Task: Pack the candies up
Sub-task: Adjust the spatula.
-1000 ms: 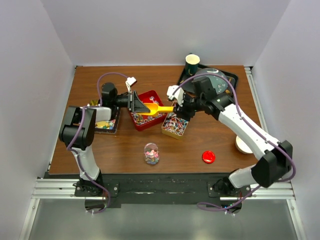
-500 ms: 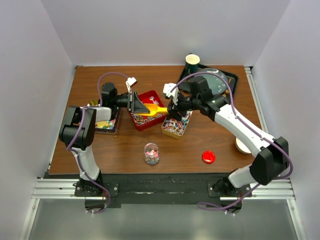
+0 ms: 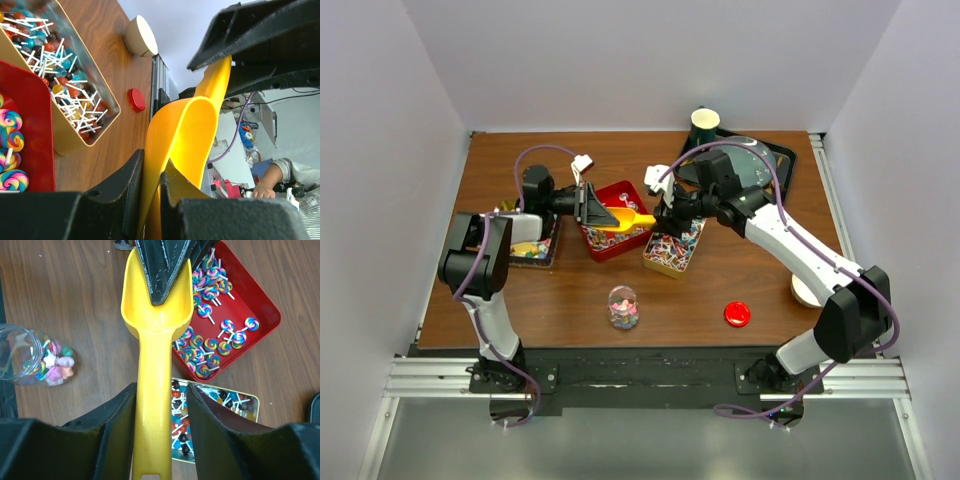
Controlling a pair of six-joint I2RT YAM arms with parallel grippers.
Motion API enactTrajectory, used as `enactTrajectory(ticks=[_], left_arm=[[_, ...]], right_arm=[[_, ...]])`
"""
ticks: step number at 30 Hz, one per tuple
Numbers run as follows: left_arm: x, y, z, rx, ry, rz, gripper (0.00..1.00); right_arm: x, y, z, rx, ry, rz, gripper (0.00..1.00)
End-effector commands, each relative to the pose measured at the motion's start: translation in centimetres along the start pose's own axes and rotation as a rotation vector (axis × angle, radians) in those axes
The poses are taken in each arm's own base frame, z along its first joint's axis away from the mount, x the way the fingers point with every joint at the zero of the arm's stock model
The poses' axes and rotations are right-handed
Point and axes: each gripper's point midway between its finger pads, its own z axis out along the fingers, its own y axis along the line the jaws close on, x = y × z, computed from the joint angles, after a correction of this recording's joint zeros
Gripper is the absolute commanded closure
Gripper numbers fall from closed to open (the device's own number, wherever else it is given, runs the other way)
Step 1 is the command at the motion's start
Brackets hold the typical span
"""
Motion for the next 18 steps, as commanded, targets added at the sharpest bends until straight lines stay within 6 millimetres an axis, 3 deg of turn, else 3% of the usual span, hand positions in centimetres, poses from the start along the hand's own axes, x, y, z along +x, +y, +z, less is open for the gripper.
enactTrajectory(ticks=[1, 4, 6, 7, 8, 9, 10, 11, 12, 13, 18], left_arm=[[-0.2, -1.4, 0.7, 0.03, 0.034, 0.055, 1.0], [-0.2, -1.3, 0.8, 0.029, 0.034, 0.055, 1.0], [-0.6, -0.9, 0.8, 0.008, 0.012, 0.046, 0.85], [-0.8, -0.3, 0.7, -0.007, 0.0, 0.101, 0.7], [-1.3, -0.2, 0.6, -0.023, -0.008, 0.128, 0.64], [-1.2, 0.8, 0.6, -0.087, -0.025, 0.039, 0.57], [-1.2, 2.5, 0.3, -0.151, -0.018, 0.175, 0.49], [-2.5, 2.9, 0.3, -0.22, -0.006, 0.243, 0.47], [-0.4, 4.8, -0.3, -0.343, 0.053, 0.148, 0.45], [0.0, 5.8, -0.2, -0.384, 0.118, 0.297, 0.42], [1.5, 8.3, -1.7, -0.572, 0.278, 0.449, 0.39]], right_arm=[[-3.1, -0.3, -0.7, 0.001, -0.073, -0.088, 0.79], [-3.3, 0.0, -0.8, -0.016, -0.077, -0.093, 0.97], [-3.3, -0.1, -1.0, -0.008, -0.075, -0.085, 1.0], [-3.2, -0.6, -1.2, 0.019, -0.065, -0.069, 1.0], [-3.1, -1.0, -1.6, 0.044, -0.061, -0.048, 1.0], [-2.8, -1.4, -2.0, 0.064, -0.054, -0.038, 1.0], [-2.0, -2.6, -2.7, 0.117, -0.033, -0.017, 1.0], [-1.8, -3.1, -3.5, 0.145, -0.033, -0.005, 1.0], [-1.3, -3.8, -4.1, 0.169, -0.025, 0.008, 1.0], [-0.3, -4.8, -5.0, 0.204, -0.007, 0.035, 1.0], [2.2, -6.2, -8.2, 0.299, 0.053, 0.111, 1.0]])
